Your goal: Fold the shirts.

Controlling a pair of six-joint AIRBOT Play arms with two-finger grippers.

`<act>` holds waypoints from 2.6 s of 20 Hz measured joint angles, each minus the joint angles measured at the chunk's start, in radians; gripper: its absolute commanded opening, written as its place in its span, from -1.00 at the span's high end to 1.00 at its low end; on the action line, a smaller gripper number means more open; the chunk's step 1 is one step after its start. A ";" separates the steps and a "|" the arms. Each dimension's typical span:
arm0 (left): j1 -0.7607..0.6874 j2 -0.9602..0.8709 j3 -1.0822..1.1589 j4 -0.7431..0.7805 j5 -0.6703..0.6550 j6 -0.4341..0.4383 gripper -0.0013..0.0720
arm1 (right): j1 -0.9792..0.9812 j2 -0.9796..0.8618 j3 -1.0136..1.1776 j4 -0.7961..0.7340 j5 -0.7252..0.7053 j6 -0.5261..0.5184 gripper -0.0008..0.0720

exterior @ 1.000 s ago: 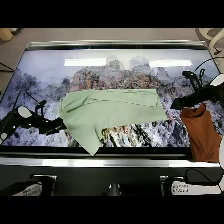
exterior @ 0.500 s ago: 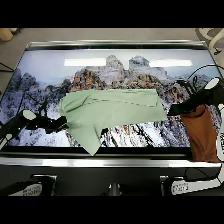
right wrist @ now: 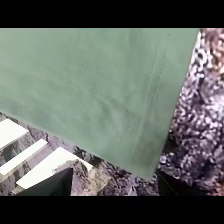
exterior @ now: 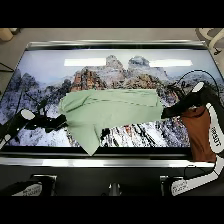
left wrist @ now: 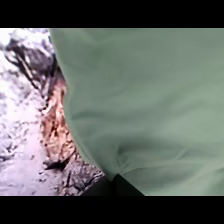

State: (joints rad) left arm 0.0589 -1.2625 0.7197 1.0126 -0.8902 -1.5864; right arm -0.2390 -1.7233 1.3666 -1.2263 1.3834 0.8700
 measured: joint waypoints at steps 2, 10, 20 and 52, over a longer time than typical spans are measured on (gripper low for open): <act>0.000 0.012 0.000 0.000 -0.001 0.007 0.89 | 0.006 -0.010 -0.001 -0.014 -0.016 0.001 -0.56; 0.000 0.031 0.002 0.000 -0.002 0.019 0.89 | 0.012 -0.021 -0.014 0.019 -0.012 0.037 0.40; 0.002 0.167 0.354 0.012 -0.043 0.115 0.90 | 0.013 0.159 0.132 0.066 -0.069 -0.011 0.94; -0.011 0.178 0.629 0.289 -0.256 0.105 0.89 | 0.013 0.374 0.234 -0.134 -0.001 -0.007 0.93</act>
State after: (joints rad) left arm 0.0475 -1.0843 1.3487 1.3018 -1.1465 -1.4815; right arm -0.2260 -1.3491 1.6005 -1.3598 1.3823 0.8631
